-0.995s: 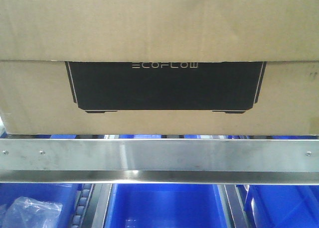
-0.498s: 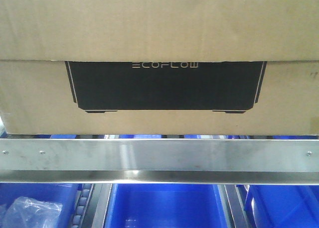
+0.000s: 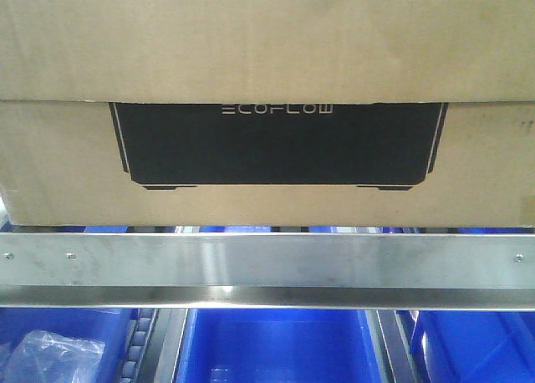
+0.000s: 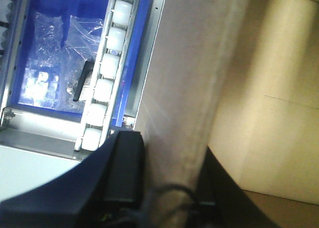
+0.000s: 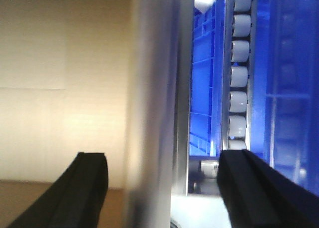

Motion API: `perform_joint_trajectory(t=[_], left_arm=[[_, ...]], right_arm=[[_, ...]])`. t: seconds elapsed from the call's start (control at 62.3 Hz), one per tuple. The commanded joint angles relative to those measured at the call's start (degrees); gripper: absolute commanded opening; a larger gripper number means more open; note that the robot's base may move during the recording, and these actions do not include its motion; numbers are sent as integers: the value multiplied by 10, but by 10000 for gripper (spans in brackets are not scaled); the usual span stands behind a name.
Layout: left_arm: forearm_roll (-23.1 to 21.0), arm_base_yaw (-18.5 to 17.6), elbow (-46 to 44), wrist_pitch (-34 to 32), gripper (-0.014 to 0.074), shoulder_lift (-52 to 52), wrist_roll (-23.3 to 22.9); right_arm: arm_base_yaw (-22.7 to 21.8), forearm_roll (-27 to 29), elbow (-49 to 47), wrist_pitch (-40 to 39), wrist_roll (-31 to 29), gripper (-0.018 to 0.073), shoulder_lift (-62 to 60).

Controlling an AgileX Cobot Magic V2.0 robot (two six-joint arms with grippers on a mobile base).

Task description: Grab box from left shelf to table start

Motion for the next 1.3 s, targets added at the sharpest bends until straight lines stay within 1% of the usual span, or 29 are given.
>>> perform_joint_trajectory(t=[0.0, 0.177, 0.225, 0.337, 0.562, 1.14, 1.204, 1.284], left_arm=[[3, 2, -17, -29, -17, -17, -36], [3, 2, -17, -29, -17, -17, -36], [3, 2, -17, -29, -17, -17, -36], [3, 2, -17, -29, -17, -17, -36], [3, 2, -17, -29, -17, -17, -36], [3, 2, -17, -29, -17, -17, -36], [3, 2, -17, -29, -17, -17, -36], [3, 2, -17, -29, -17, -17, -36]], right_arm=[[-2, 0, -22, -36, 14, 557, -22], [9, -2, -22, -29, 22, 457, -15], [12, -2, -22, -29, 23, 445, -12], [26, -9, -22, -30, 25, 445, -12], [26, -27, -22, -26, 25, 445, -12], [26, -25, -22, -20, 25, 444, -12], [26, -25, -22, -20, 25, 405, -12], [26, -25, -22, -20, 25, 305, -12]])
